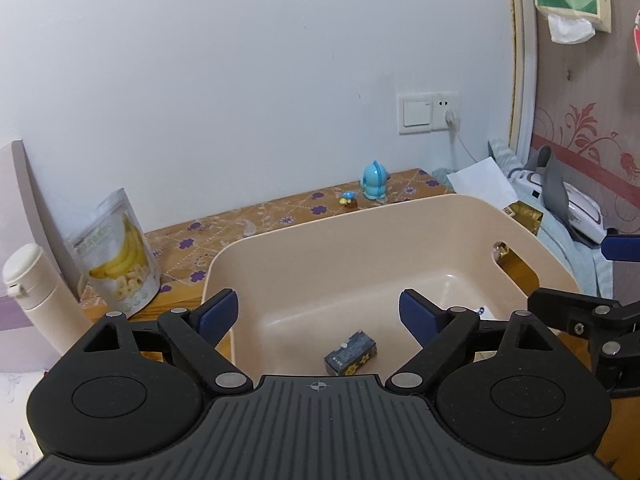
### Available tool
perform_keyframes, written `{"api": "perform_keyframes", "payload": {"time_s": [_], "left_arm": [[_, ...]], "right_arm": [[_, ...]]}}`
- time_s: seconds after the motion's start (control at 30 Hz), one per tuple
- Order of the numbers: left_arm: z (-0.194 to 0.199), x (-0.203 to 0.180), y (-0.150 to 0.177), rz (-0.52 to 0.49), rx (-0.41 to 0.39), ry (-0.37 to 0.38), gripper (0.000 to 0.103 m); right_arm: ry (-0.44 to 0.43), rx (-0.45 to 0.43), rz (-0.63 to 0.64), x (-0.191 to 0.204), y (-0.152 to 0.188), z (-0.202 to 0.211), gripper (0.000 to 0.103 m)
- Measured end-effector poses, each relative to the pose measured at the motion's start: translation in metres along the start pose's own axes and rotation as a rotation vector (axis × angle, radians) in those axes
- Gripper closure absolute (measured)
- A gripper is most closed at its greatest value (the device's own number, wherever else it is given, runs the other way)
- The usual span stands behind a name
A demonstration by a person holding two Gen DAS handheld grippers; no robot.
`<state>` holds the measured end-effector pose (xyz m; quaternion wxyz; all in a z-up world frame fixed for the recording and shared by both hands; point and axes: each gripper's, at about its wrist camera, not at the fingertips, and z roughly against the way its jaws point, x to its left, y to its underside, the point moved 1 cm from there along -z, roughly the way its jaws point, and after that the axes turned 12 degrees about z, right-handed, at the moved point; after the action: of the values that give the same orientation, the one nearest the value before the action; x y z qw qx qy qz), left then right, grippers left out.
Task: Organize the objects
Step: 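Open both grippers to drop the boxes into the bin, then move both grippers back toward the remaining items on the table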
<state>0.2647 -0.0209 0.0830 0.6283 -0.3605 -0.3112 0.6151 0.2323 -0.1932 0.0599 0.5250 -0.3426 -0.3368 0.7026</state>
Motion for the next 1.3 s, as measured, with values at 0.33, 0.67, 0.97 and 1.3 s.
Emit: {"api": "perform_keyframes", "payload": {"time_s": [0.33, 0.67, 0.97, 1.3], "left_arm": [[0.033, 0.011, 0.018, 0.002, -0.017, -0.006, 0.013], [0.057, 0.024, 0.04, 0.001, -0.015, -0.03, 0.013], [0.065, 0.036, 0.059, 0.013, 0.011, -0.054, 0.013], [0.055, 0.047, 0.085, 0.021, 0.08, -0.067, 0.013]], "right_arm": [[0.015, 0.0, 0.008, 0.003, 0.016, 0.029, 0.0], [0.02, 0.023, -0.003, 0.005, 0.039, 0.048, 0.0], [0.039, 0.052, 0.006, 0.002, 0.057, 0.06, 0.0], [0.054, 0.118, 0.009, -0.003, 0.082, 0.057, 0.0]]}}
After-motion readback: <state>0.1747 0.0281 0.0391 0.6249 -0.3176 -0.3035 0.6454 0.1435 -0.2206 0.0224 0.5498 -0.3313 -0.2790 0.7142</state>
